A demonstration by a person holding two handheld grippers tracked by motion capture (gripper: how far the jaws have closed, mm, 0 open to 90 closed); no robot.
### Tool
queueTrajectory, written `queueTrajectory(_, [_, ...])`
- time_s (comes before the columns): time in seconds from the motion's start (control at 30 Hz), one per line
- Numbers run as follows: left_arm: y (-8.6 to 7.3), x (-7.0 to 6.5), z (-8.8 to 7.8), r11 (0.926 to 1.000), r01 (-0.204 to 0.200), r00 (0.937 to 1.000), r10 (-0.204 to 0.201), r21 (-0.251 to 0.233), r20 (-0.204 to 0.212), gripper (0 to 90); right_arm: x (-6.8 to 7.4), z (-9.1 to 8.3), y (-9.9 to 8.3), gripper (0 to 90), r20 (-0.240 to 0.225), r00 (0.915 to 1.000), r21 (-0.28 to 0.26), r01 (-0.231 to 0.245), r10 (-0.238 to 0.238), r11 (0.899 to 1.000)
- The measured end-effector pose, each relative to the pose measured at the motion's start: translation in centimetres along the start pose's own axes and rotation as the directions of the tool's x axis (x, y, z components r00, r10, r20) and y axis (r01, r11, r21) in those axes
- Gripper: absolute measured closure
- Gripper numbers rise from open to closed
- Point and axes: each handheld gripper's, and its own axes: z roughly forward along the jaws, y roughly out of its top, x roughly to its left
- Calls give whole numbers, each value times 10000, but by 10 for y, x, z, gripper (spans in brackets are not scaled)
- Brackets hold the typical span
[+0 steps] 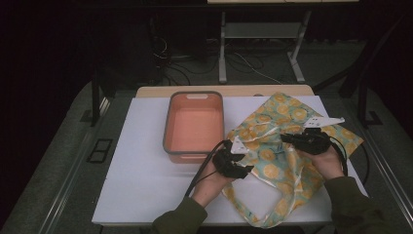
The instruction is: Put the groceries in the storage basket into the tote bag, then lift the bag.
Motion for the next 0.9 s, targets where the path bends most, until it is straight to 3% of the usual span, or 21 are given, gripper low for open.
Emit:
queueTrajectory(0.33, [-43, 6, -23, 9981, 562, 9966, -545, 258, -616, 440, 1, 0, -1, 891, -36, 10000, 28, 28, -28, 10000])
queueTrajectory(0.53, [-46, 15, -11, 9956, 851, 9935, -819, 390, -788, 449, 3, 2, -1, 890, -127, 9999, 140, 50, -49, 9999])
queueTrajectory(0.67, [-45, 17, -1, 9951, 900, 9919, -859, 408, -933, 566, 5, 4, -3, 880, -303, 9995, 357, 28, -17, 9994])
queueTrajectory(0.83, [-43, 18, 3, 9939, 1081, 9923, -1065, 228, -625, 858, 13, -6, -2, 597, -254, 9995, 448, -167, 179, 9989])
queueTrajectory(0.9, [-43, 20, 2, 9915, 1298, 9911, -1294, 116, -321, 886, 21, -19, -1, 564, -272, 9994, 186, -197, 202, 9996])
